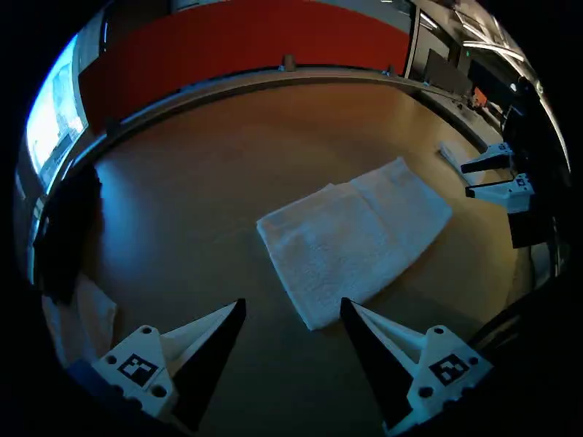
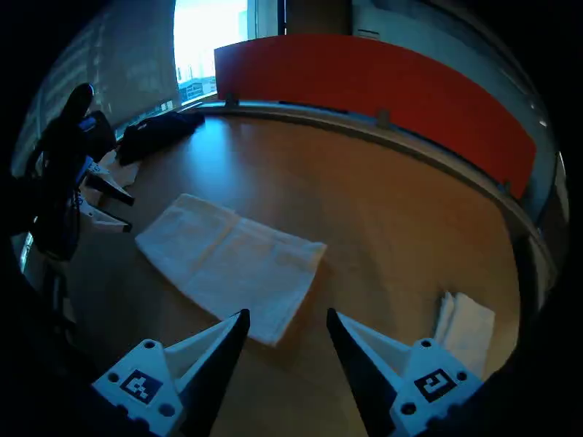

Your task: Fold towel

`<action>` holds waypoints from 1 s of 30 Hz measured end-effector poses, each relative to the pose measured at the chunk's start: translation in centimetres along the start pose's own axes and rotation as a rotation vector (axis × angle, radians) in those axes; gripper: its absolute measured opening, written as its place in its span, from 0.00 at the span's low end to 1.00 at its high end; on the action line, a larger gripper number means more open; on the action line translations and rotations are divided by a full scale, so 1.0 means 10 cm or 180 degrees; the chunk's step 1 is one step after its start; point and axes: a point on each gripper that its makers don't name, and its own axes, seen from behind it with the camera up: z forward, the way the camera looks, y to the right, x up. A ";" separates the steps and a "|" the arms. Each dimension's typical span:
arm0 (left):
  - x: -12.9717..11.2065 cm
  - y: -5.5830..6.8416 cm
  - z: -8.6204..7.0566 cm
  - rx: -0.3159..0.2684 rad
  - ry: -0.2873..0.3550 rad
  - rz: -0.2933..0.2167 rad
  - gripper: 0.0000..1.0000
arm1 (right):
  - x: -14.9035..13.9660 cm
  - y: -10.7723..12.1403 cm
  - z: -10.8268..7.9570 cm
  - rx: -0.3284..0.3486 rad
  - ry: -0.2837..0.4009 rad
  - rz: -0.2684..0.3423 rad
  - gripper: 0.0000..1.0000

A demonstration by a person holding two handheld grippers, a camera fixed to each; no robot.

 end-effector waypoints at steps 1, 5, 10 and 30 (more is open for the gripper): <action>0.00 -0.01 -0.01 0.0011 0.0014 -0.0011 0.96 | 0.00 0.00 0.01 0.0005 -0.0001 -0.0015 0.81; -0.01 -0.06 -0.09 0.0085 0.0090 -0.0057 0.96 | 0.00 -0.02 0.04 0.0045 -0.0015 -0.0083 0.81; -0.08 -0.12 -0.18 0.0187 0.0160 -0.0157 0.96 | 0.01 -0.06 0.07 0.0106 -0.0027 -0.0169 0.81; -0.38 -0.19 -0.53 0.0446 0.0380 -0.0461 0.96 | -0.07 -0.11 0.20 0.0339 -0.0157 -0.0506 0.81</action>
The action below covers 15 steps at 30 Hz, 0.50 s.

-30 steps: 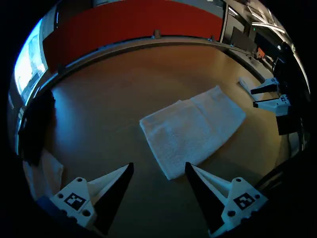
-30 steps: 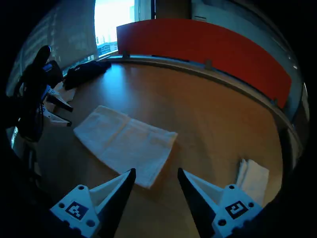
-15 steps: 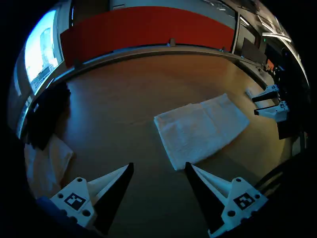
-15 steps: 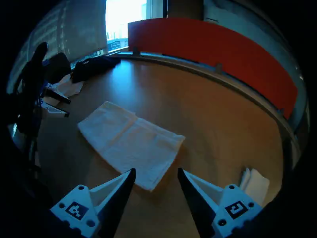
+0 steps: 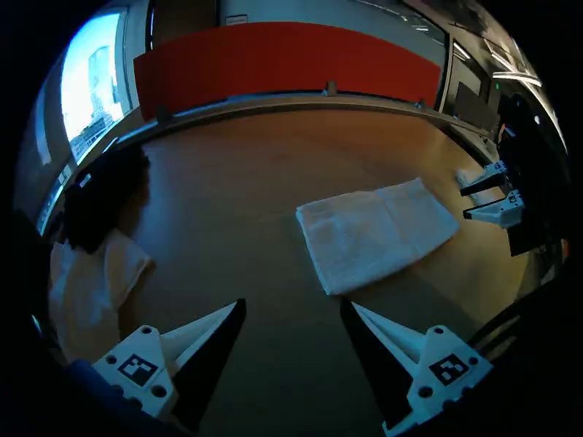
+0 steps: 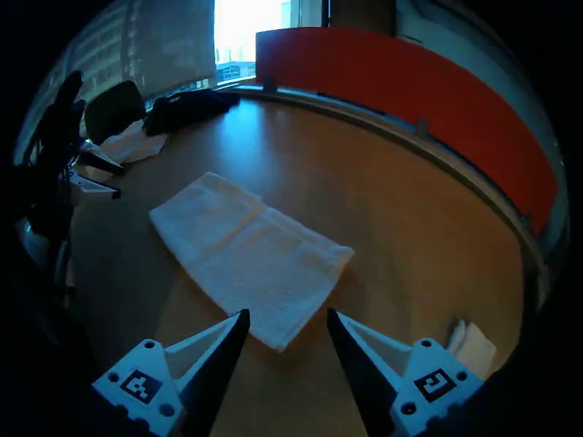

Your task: Fold towel

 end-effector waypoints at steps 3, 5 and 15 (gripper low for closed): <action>-0.04 -0.01 -0.06 0.0041 0.0030 -0.0043 0.96 | -0.03 -0.01 0.01 0.0040 -0.0030 -0.0060 0.81; -0.07 -0.01 -0.09 0.0063 0.0042 -0.0075 0.96 | -0.06 -0.03 0.03 0.0079 -0.0056 -0.0093 0.81; -0.21 -0.01 -0.27 0.0152 0.0106 -0.0132 0.96 | -0.28 -0.01 0.09 0.0186 -0.0237 -0.0310 0.78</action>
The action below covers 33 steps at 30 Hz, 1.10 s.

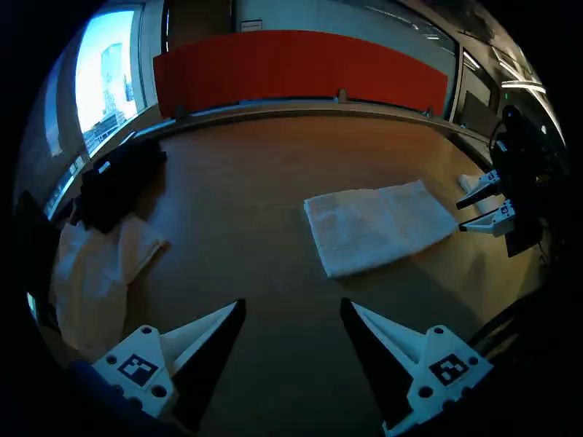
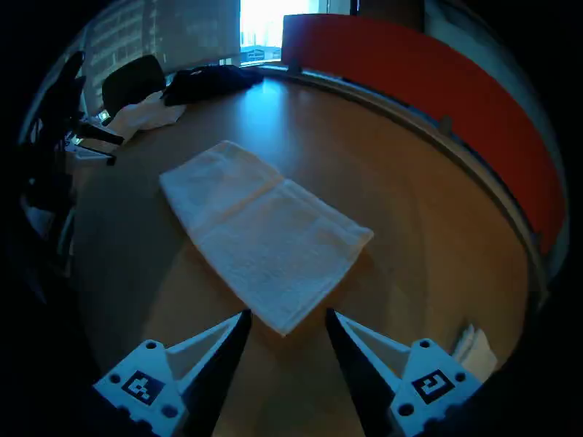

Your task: Fold towel

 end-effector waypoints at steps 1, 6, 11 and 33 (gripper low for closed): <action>-0.01 0.00 -0.01 0.0009 0.0004 -0.0005 0.96 | -0.01 0.00 0.00 0.0012 -0.0011 -0.0014 0.77; -0.06 -0.02 -0.08 0.0042 0.0020 -0.0034 0.96 | -0.09 0.00 0.02 0.0062 -0.0078 -0.0069 0.71; -0.11 -0.02 -0.12 0.0049 0.0014 -0.0071 0.96 | -0.16 -0.02 0.04 0.0124 -0.0157 -0.0091 0.57; -0.17 0.01 -0.19 0.0040 0.0014 -0.0053 0.96 | -0.23 -0.04 0.07 0.0296 -0.0259 -0.0095 0.17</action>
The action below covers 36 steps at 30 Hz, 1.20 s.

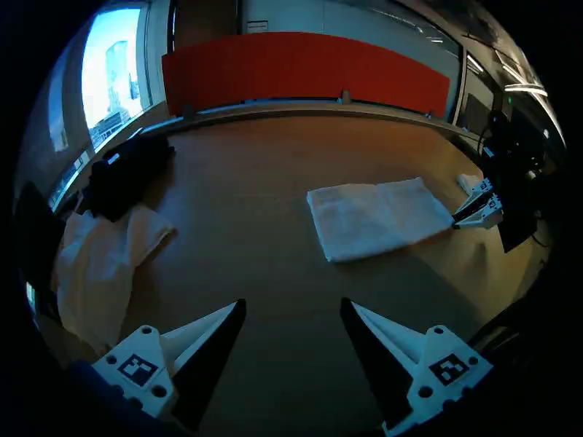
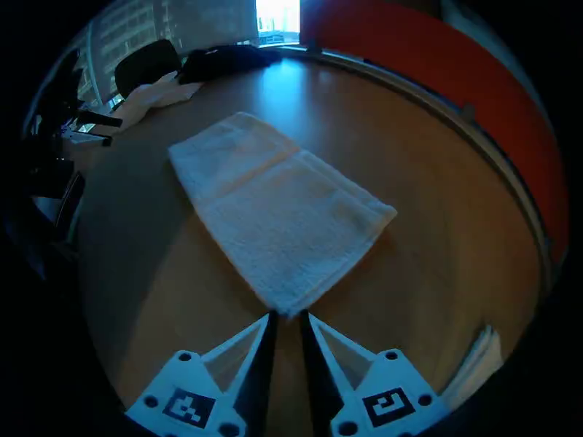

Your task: Fold towel

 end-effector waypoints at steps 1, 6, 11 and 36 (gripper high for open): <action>0.00 0.00 0.00 -0.0002 -0.0001 0.0003 0.96 | 0.00 -0.01 0.00 0.0006 0.0002 0.0002 0.14; 0.01 0.02 0.00 -0.0013 0.0011 0.0012 0.96 | 0.03 -0.04 -0.02 0.0024 0.0023 0.0025 0.06; 0.04 0.03 -0.02 -0.0021 0.0040 0.0018 0.96 | 0.22 -0.04 -0.11 -0.0042 0.0162 0.0015 0.05; 0.02 0.05 -0.10 -0.0009 0.0068 -0.0037 0.96 | 1.23 0.02 -0.68 -0.0277 0.0645 -0.0409 0.05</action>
